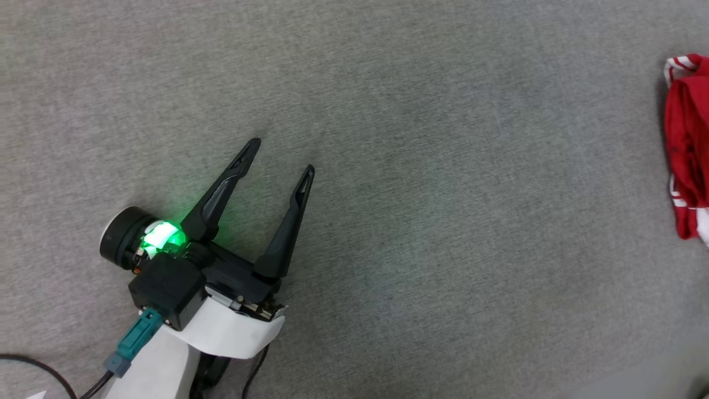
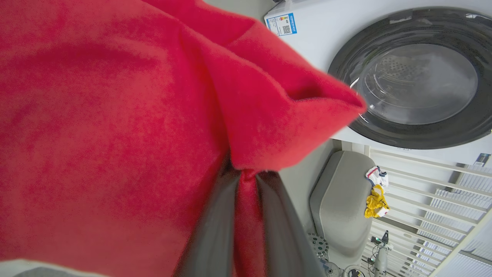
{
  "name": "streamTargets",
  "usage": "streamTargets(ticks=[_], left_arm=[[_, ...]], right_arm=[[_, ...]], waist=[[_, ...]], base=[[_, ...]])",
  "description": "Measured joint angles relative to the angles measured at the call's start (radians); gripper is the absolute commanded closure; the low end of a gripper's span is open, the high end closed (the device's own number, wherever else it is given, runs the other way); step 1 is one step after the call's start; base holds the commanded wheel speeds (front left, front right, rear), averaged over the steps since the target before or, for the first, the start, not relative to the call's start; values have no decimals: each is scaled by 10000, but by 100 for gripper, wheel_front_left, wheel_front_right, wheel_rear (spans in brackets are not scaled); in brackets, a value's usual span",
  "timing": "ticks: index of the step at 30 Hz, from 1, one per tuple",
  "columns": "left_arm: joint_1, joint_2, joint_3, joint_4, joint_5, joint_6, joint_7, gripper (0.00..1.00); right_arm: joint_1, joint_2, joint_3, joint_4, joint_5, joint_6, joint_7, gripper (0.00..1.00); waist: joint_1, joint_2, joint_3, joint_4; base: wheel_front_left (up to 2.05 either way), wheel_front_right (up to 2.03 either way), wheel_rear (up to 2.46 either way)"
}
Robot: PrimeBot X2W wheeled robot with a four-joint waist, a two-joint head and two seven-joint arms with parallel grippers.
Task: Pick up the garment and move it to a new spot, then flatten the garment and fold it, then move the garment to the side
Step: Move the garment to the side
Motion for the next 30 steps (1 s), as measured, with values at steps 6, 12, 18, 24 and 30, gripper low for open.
streamTargets(ticks=[6,12,18,24,30], left_arm=[[-7,-259,107,117,40,2,8,0],[198,-752,412,282,-42,2,15,0],[964,-1271,1338,477,-15,4,17,0],[1801,-1787,2157,719,115,17,17,0],[2438,-2031,2585,982,374,31,15,0]], right_arm=[[-87,276,-742,299,-418,-2,-431,0],[-94,577,-1733,-199,-366,-4,-1114,0],[373,1515,-2548,-1990,334,-4,-1877,0],[1998,2949,-3346,-4320,1233,-6,-2132,0],[4027,4571,-3739,-6370,1643,-6,-2351,0]], waist=[[0,0,-198,320],[0,0,-976,687],[-1,0,-2109,1303],[-1,0,-3304,2176],[-2,0,-4257,3187]], base=[[0,0,0],[0,0,0],[0,0,0],[0,0,0],[0,0,0]])
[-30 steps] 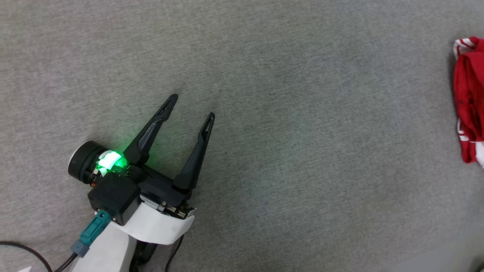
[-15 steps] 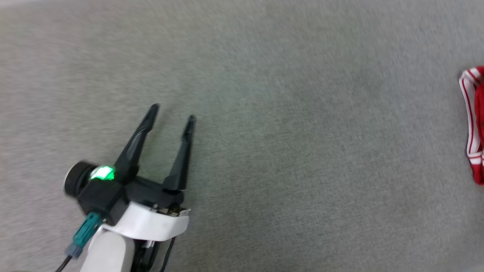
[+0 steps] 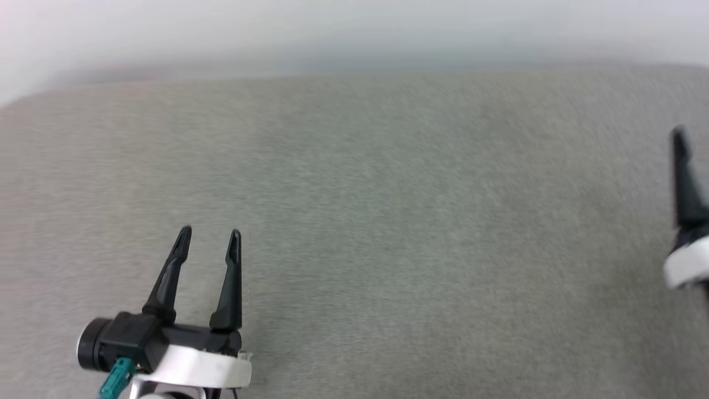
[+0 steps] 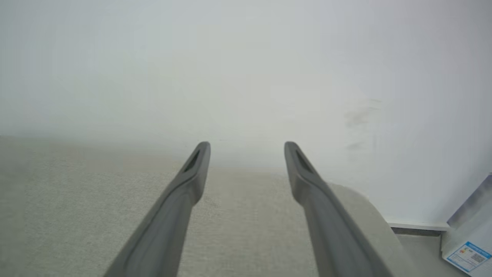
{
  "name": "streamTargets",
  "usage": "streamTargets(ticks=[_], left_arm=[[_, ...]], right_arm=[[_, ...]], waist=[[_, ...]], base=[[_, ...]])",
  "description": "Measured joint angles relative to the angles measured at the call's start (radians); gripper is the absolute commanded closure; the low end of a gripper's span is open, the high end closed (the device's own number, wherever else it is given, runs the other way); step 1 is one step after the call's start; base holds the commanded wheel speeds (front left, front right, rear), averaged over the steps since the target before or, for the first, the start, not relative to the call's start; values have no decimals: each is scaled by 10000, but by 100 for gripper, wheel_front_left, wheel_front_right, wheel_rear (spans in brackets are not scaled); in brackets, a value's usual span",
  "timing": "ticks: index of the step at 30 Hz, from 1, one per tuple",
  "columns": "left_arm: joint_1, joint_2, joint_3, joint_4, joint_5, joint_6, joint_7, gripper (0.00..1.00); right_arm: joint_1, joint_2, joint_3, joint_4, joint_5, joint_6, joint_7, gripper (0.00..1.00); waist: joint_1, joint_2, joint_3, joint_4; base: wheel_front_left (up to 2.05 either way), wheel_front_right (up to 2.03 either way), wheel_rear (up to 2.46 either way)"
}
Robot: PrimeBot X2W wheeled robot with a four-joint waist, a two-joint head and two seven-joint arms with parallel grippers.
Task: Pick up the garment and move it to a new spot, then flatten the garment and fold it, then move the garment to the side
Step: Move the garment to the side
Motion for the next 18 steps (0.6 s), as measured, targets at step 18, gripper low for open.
streamTargets(ticks=[18], left_arm=[[1012,-217,171,692,407,-12,0,0]], right_arm=[[3650,2644,493,-794,228,-2,-1607,0]], waist=[[-1,0,-1581,1142]], base=[[0,0,0]])
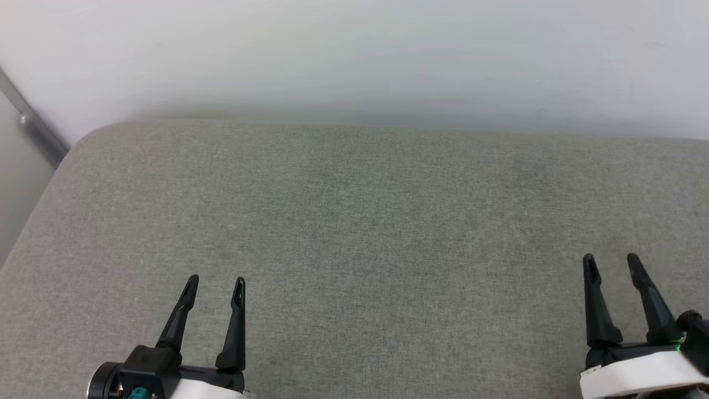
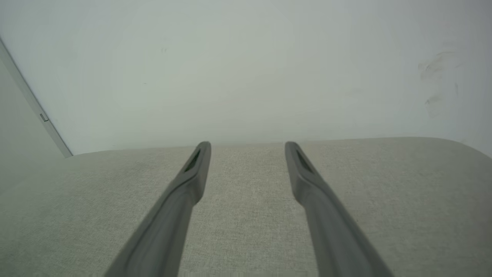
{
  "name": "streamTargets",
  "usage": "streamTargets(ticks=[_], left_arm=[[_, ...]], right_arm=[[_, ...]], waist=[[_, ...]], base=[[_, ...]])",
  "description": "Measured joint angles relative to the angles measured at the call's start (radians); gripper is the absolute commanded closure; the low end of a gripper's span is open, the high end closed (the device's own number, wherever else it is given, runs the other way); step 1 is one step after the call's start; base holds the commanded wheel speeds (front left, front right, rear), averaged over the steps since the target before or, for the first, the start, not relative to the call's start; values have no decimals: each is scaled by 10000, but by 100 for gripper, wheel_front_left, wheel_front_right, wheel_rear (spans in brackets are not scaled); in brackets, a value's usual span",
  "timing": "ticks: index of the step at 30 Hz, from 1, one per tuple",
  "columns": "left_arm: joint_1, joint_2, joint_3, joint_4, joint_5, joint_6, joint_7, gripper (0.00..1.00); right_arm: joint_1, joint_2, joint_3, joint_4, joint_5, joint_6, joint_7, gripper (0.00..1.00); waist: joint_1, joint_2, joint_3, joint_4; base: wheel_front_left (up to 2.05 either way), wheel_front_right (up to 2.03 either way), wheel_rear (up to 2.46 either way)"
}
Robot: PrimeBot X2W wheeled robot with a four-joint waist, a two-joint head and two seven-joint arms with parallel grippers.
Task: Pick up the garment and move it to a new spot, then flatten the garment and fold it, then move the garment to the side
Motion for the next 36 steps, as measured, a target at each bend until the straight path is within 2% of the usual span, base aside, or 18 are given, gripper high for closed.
streamTargets(ticks=[8,25,26,31,36], left_arm=[[57,-77,40,-90,81,-2,0,0],[60,-90,21,-144,-130,-2,0,0],[62,-98,29,-113,-130,-2,2,100],[172,-159,0,295,-230,-2,61,100],[184,-140,10,414,-1289,10,244,100]], right_arm=[[116,282,173,182,-88,0,-232,0],[114,360,199,77,-96,0,-242,0],[115,362,205,100,-88,0,-238,100],[146,380,253,539,50,0,-190,100],[136,380,253,673,993,0,-29,100]], waist=[[0,0,-87,-97],[1,0,-127,-119],[1,0,-123,-119],[1,0,-127,-128],[1,0,-143,-160]], base=[[0,0,0],[0,0,0],[0,0,0],[0,0,0],[0,0,0]])
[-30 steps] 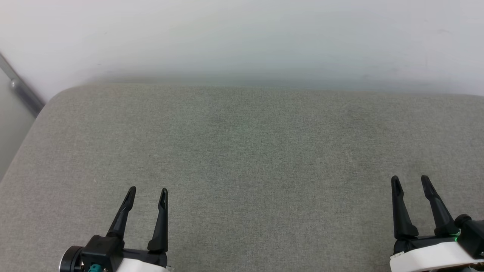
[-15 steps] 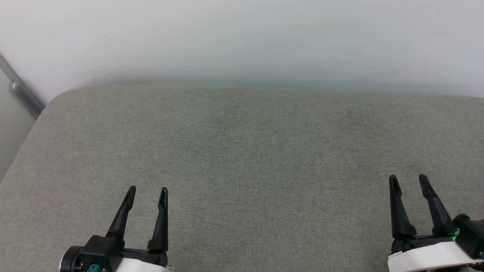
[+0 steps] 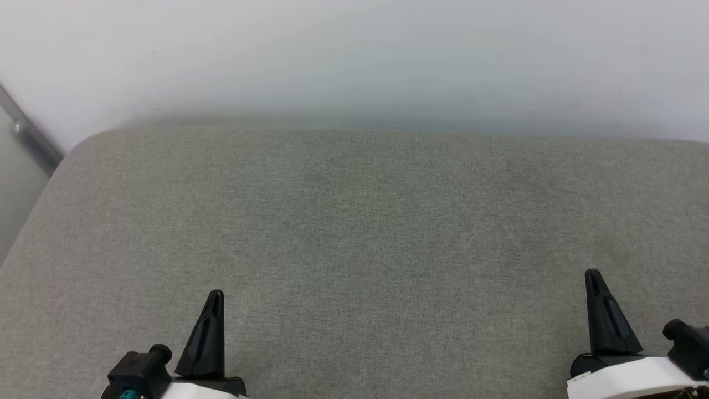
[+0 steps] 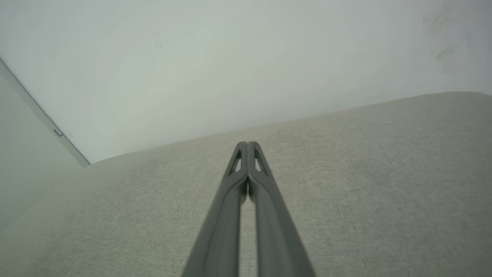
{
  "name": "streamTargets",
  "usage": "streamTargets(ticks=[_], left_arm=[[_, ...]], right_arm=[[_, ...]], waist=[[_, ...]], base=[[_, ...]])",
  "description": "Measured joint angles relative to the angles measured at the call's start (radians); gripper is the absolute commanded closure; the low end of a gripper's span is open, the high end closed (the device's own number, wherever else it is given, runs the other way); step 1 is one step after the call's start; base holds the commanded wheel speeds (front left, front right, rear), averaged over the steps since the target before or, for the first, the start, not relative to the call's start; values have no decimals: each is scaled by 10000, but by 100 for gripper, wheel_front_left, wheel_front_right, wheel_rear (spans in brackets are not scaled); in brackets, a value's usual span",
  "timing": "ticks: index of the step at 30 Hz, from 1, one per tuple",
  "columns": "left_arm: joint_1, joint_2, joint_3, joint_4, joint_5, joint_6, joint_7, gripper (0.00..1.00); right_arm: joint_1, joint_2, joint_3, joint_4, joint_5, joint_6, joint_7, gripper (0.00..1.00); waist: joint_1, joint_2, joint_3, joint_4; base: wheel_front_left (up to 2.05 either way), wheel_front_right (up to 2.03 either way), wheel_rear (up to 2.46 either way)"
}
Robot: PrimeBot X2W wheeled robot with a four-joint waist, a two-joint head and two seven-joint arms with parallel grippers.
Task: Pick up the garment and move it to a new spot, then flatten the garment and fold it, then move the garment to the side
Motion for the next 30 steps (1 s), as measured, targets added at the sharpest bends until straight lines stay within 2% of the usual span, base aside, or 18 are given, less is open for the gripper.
streamTargets(ticks=[15,30], left_arm=[[-386,138,40,506,-2886,-2,539,100],[-763,240,121,874,-5258,-4,1014,100]], right_arm=[[-165,-31,-19,416,2644,0,502,100],[-514,-59,-79,754,4857,0,938,100]], waist=[[1,0,-51,-93],[1,0,-101,-185]], base=[[0,0,0],[0,0,0]])
